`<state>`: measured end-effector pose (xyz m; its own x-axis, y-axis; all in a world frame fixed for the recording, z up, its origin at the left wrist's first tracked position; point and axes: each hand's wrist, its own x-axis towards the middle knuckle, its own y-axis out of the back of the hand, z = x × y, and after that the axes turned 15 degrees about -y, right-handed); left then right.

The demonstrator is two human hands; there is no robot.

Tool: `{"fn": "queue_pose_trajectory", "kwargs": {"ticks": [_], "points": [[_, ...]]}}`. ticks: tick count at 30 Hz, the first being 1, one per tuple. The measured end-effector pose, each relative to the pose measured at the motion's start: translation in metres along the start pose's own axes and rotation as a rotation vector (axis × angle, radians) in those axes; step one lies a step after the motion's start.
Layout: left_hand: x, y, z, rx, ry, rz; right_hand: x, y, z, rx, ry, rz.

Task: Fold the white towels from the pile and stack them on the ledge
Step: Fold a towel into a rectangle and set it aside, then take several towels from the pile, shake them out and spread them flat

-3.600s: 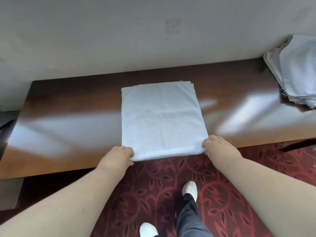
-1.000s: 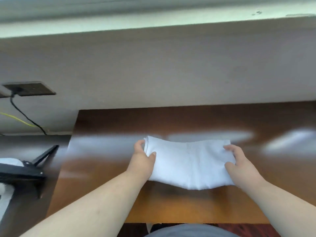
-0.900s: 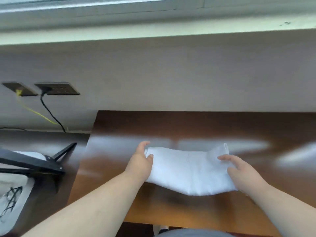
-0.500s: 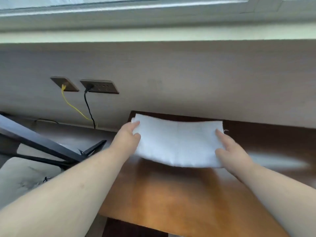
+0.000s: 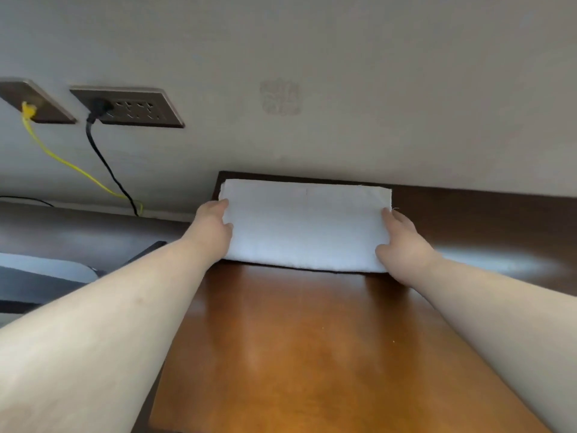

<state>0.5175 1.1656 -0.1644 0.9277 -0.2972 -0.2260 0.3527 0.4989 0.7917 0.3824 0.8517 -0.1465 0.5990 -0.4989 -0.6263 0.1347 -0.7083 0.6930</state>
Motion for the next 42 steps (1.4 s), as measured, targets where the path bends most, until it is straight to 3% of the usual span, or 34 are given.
{"fn": "queue_pose_trajectory", "kwargs": {"ticks": [3,8,14,19,26,33,42], "points": [[0.002,0.002,0.002,0.005,0.064,0.016,0.003,0.0,0.003,0.02,0.015,0.048],[0.006,0.013,0.004,0.069,-0.001,0.048,0.008,0.001,-0.004,-0.054,0.052,0.052],[-0.021,0.01,0.022,0.18,0.092,0.028,-0.01,0.008,0.005,-0.049,0.024,0.049],[-0.066,0.01,0.103,0.222,-0.325,-0.1,-0.067,0.051,0.027,0.017,0.034,0.142],[-0.103,0.036,0.277,0.317,-0.797,-0.191,-0.166,0.18,0.077,0.104,0.06,0.401],[-0.168,0.031,0.452,0.276,-1.086,-0.12,-0.276,0.29,0.201,0.214,0.002,0.702],[-0.337,-0.066,0.624,0.24,-1.306,-0.198,-0.422,0.372,0.418,0.22,-0.24,0.901]]}}
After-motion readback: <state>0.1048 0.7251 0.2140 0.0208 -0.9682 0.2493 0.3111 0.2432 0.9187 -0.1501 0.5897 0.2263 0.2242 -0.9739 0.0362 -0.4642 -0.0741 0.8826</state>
